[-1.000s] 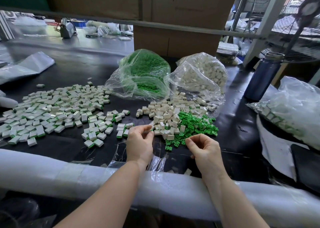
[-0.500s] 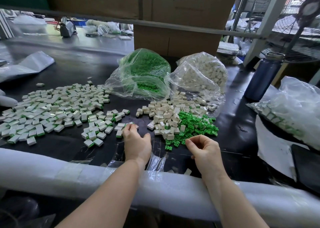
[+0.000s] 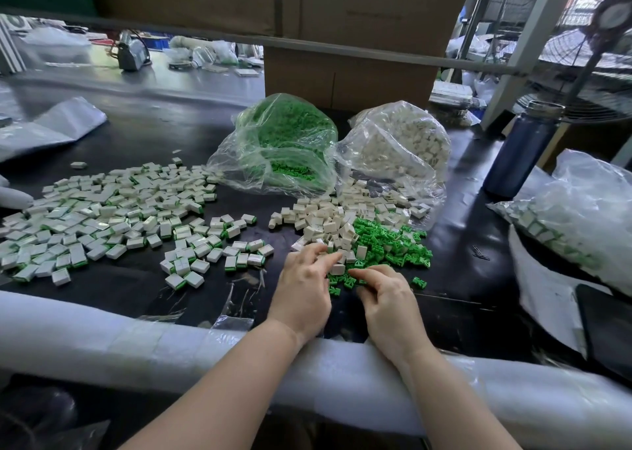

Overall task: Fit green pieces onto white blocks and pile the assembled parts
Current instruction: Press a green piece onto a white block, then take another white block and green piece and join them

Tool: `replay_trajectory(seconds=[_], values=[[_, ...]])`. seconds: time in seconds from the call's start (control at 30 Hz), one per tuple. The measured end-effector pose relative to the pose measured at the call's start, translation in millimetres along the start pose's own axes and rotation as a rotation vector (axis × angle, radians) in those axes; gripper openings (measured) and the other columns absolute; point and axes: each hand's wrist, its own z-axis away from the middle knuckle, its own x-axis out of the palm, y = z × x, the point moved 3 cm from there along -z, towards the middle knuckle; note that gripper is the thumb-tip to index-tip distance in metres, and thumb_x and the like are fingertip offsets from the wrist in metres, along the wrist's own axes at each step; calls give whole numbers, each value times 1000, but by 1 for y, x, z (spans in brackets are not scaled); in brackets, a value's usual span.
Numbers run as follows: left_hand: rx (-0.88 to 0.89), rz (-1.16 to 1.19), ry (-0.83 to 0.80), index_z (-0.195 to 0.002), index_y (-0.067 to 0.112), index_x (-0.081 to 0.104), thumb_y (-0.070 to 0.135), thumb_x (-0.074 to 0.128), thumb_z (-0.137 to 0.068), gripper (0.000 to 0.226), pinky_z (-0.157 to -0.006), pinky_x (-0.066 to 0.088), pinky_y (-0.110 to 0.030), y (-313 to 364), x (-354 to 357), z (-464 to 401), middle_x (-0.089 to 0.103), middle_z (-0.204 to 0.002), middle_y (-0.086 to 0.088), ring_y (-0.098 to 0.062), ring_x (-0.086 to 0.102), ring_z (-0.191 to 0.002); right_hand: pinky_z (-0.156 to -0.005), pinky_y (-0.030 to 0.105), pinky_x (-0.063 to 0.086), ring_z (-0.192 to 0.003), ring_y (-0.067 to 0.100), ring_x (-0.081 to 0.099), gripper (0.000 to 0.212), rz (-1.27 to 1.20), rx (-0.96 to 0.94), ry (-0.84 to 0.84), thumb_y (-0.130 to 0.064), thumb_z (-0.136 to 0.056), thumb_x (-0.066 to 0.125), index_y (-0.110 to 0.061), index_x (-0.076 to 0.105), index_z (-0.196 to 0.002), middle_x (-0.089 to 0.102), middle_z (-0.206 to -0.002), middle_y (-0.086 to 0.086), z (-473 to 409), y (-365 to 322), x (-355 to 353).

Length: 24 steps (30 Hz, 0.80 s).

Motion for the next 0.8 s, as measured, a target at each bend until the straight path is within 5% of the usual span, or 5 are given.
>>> replay_trajectory(seconds=[0.17,0.53,0.7,0.8], values=[[-19,46,-94,-130,21,54,8,42,-95,39,-106,25,-21,-1,4,-2,42,-136,5,-16,35,-122,-100,23,30,-114,15,42,32,149,-6,-84,-24,-93,54,-23,60,-125,54,-124,-7,-1,0,5],[-105,164,61,-102,8,70,9,62,-87,17,-85,35,-6,-1,-5,-1,61,-107,2,-12,57,-99,-87,23,36,-102,14,50,15,149,1,-10,-21,-88,62,-17,70,-99,59,-104,-6,1,-2,2],[-225,209,91,-92,11,72,6,67,-83,12,-89,46,-20,-6,-7,-2,65,-101,-2,-16,62,-93,-81,24,36,-96,14,50,9,148,28,15,-21,-87,63,-17,69,-92,58,-95,-5,1,-1,2],[-261,230,109,-81,16,69,6,67,-82,10,-71,42,-5,-9,-7,-2,67,-87,1,-10,61,-78,-77,23,35,-94,14,51,7,159,29,16,-21,-87,63,-17,67,-89,59,-92,-6,1,-1,2]])
